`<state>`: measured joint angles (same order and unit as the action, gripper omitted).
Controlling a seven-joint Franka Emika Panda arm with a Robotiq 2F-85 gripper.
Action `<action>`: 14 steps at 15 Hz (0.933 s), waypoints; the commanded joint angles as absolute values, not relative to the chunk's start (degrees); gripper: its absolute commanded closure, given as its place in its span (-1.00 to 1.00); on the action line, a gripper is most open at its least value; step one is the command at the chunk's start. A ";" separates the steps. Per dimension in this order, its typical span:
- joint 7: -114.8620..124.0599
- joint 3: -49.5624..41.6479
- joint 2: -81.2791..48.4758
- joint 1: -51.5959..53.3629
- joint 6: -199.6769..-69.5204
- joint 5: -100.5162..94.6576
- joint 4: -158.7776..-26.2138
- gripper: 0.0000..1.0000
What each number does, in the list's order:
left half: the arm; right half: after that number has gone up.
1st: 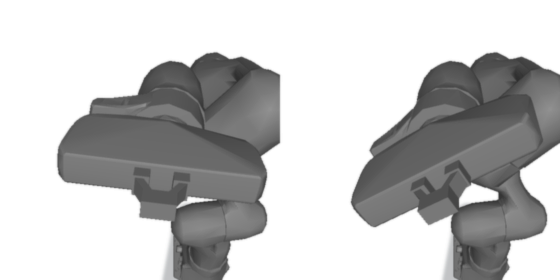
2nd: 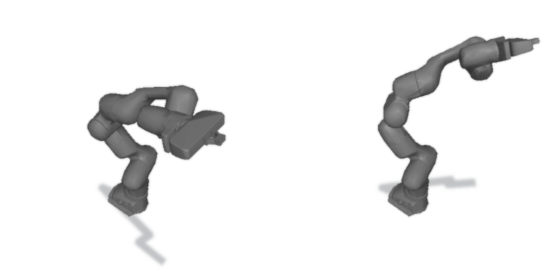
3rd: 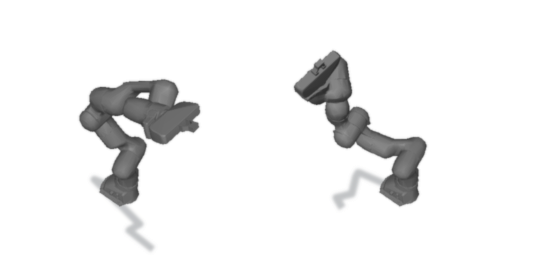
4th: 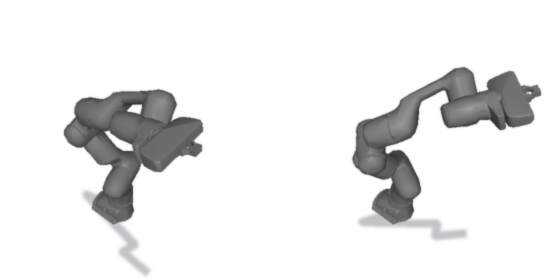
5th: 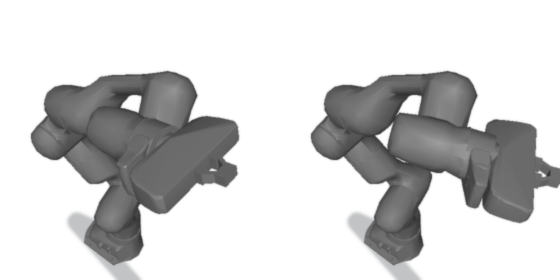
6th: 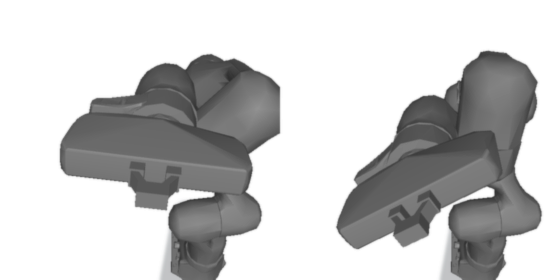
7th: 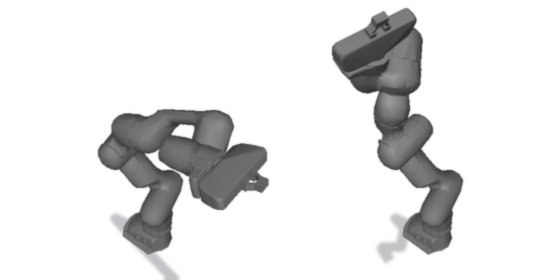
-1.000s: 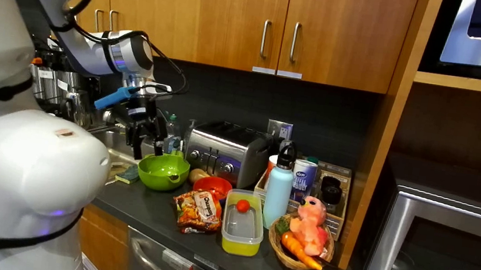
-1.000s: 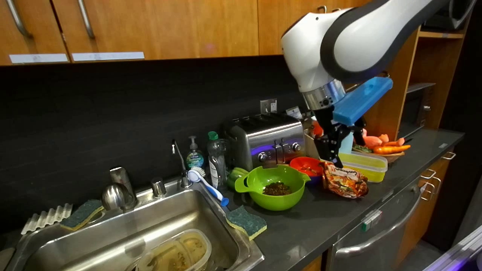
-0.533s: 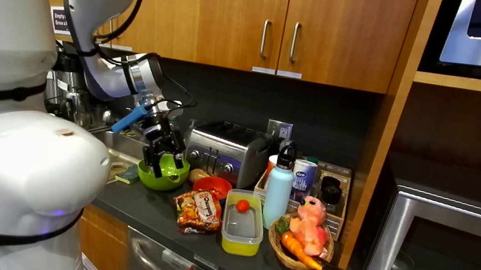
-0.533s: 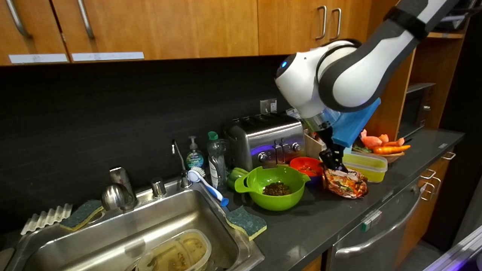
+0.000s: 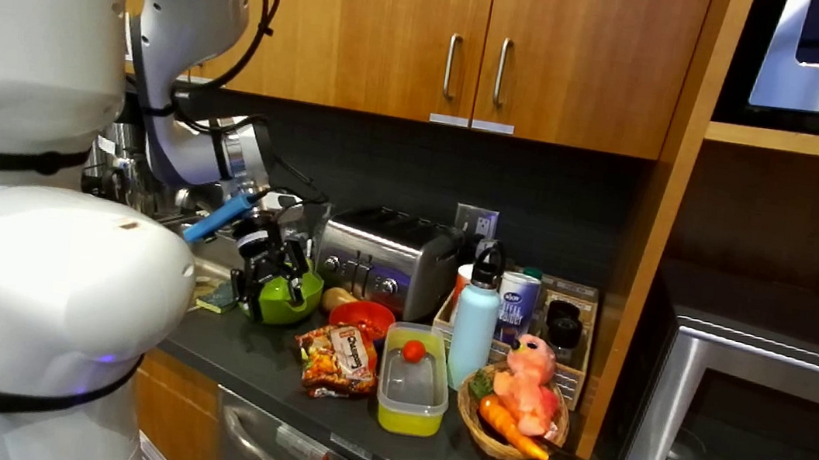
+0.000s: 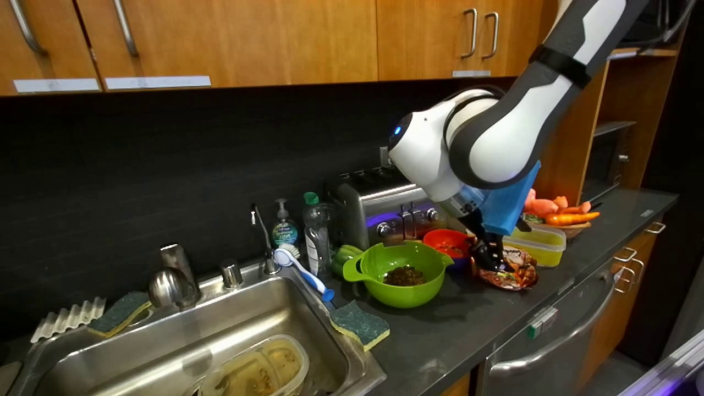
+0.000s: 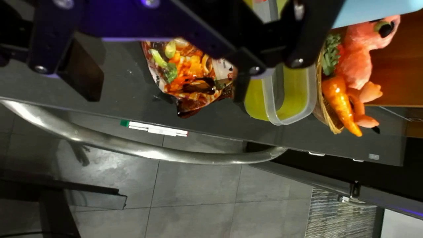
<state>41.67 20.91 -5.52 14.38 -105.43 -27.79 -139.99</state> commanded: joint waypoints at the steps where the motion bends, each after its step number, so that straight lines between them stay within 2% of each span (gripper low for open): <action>1: 39.78 18.72 -11.89 17.12 -100.08 -28.81 -135.15 -1.00; 6: 40.94 15.35 -16.42 18.86 -97.87 -31.77 -133.05 -1.00; 14: 49.43 13.59 -19.79 21.50 -99.56 -48.70 -131.69 -1.00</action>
